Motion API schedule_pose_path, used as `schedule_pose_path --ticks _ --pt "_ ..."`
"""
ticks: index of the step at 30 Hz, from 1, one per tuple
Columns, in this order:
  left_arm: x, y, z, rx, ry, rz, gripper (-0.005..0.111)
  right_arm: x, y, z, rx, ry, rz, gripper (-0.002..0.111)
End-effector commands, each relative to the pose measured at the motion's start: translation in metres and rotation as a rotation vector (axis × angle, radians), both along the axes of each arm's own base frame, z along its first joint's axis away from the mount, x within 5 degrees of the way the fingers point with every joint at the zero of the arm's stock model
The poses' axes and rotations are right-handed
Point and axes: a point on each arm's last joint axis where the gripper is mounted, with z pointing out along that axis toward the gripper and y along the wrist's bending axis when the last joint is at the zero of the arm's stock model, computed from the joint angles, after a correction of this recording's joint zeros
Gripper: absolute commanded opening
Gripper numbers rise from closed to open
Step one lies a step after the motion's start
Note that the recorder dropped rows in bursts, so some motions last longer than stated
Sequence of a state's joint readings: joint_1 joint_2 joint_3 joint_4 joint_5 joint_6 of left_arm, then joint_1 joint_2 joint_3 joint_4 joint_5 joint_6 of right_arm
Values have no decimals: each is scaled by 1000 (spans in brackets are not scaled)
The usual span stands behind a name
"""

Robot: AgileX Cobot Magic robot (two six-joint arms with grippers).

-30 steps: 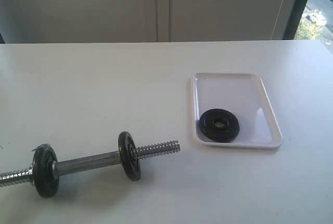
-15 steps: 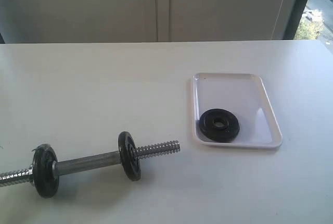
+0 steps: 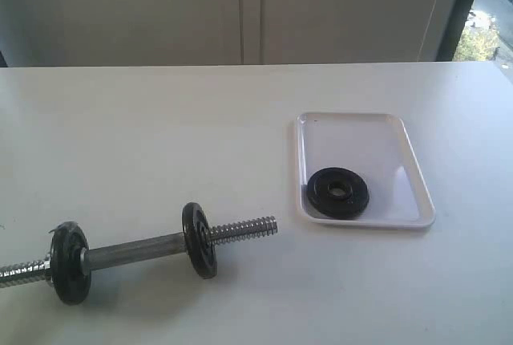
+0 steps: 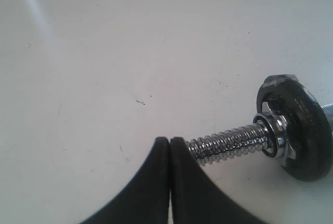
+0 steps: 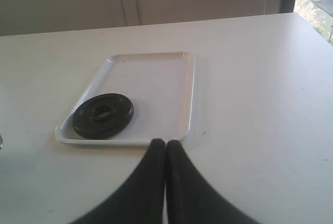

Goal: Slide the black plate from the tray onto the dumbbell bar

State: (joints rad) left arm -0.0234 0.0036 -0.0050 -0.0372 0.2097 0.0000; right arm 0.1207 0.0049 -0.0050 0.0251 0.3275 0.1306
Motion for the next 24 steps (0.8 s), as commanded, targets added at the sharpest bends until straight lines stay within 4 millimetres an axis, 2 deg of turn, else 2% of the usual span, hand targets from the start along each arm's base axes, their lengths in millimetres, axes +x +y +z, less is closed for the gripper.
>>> schedule_pose_path --ticks 1,17,24 --pt "0 0 -1 -6 1 1 0 0 0 0 8 -14 -1 0" --pt "1 0 0 -7 -20 3 0 0 0 0 8 -14 -1 0" --pt "3 1 11 -10 -139 16 0 0 0 0 8 -14 -1 0"
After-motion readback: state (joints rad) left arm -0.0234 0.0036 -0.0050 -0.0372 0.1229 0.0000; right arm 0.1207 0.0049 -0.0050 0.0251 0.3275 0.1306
